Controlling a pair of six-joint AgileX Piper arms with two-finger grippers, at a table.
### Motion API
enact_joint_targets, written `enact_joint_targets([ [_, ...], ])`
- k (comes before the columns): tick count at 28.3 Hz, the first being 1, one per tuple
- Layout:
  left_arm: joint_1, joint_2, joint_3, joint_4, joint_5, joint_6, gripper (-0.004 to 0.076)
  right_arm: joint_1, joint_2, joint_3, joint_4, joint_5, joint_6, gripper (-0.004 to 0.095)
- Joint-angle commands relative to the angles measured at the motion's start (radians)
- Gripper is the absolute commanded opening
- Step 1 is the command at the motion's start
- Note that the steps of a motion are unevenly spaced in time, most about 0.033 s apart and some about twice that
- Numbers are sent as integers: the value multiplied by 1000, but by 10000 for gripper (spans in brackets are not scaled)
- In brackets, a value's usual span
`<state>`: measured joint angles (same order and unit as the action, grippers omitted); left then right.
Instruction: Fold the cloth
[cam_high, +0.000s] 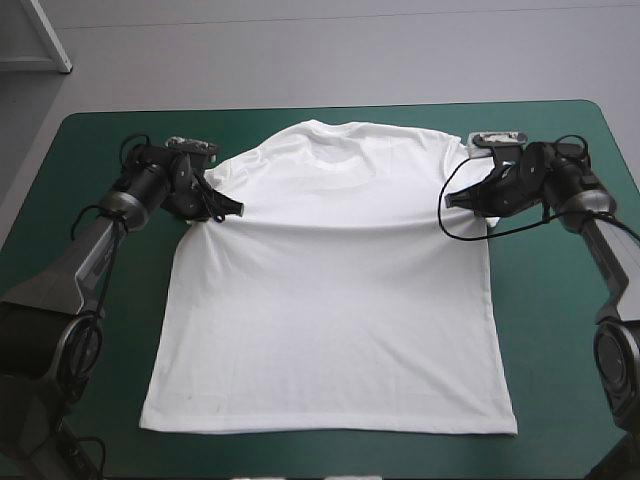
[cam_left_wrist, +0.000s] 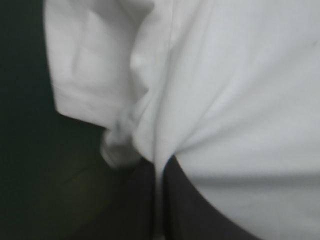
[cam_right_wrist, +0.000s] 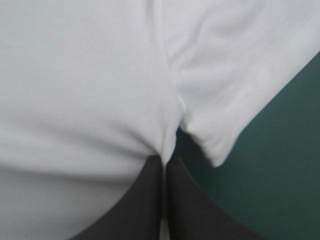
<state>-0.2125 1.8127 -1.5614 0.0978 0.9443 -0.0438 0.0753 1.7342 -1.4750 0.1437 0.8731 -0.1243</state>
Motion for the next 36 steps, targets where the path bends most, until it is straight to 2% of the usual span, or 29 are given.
enact_joint_targets([
  [1, 3, -113, -118, 37, 31, -9, -8, -6, -112, -105, -29, 45, 4, -19],
  [7, 3, -214, -270, 33, 44, -9, -8, -6, -197, -258, -33, 128, 18, -19],
  [10, 3, -259, -386, 35, 46, -9, -8, -6, -207, -448, -29, 214, 24, -19],
  [20, 3, -262, -629, 43, 35, 75, -8, -6, -206, -735, -29, 262, 22, -19],
  [25, 3, -237, -658, 32, -4, 102, -8, -6, -167, -740, -14, 178, 2, -19],
  [28, 3, -192, -658, 29, -70, 103, -8, -6, -116, -745, 29, 86, -11, -19],
  [34, 20, -90, -674, 30, -268, 114, -8, -6, 15, -807, 73, -132, -41, -19],
  [36, 36, -50, -737, 30, -285, 118, -8, -6, 57, -854, 83, -192, -44, -19],
])
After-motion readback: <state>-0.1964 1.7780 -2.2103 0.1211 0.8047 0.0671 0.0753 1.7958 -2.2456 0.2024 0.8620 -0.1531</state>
